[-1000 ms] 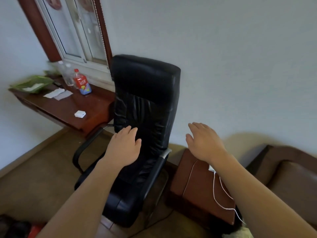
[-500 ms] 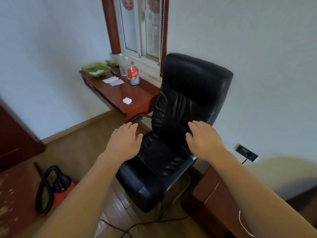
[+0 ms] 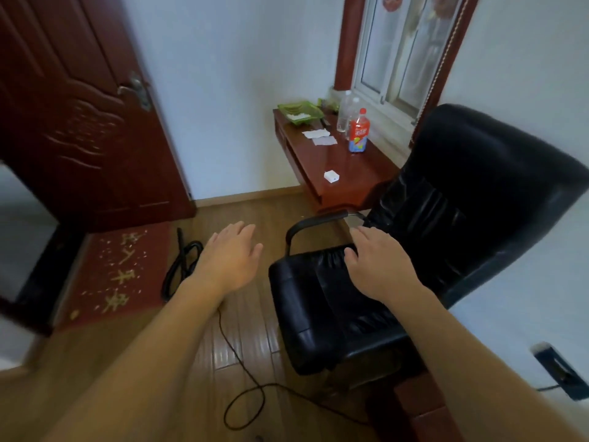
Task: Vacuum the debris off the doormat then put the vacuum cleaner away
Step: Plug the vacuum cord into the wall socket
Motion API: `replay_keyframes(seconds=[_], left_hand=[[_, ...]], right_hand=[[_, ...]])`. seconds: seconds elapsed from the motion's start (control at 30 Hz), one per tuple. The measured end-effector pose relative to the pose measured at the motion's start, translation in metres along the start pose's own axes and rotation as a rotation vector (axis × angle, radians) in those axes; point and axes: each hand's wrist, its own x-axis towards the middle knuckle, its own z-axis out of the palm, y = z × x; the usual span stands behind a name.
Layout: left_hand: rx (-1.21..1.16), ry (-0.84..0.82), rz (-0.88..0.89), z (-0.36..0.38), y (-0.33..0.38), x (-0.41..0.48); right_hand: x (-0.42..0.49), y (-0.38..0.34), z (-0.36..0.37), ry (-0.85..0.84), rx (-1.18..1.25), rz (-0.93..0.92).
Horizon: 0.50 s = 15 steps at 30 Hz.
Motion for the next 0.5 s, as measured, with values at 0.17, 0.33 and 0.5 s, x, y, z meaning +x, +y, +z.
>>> replay_keyframes(seconds=[0.17,0.33,0.5], left_hand=[[0.015,0.031,-0.141,-0.004,-0.038,-0.029],[-0.003,0.078,-0.244,-0.016,-0.08,-0.057],[-0.008,0.123,-0.297,-0.033,-0.134,-0.078]], right_hand=[[0.01,-0.036,0.015,-0.009,0.062,-0.103],[0.02,-0.089,0.023,-0.041,0.079,-0.193],[0.03,-0.155,0.027,-0.047,0.075,-0.265]])
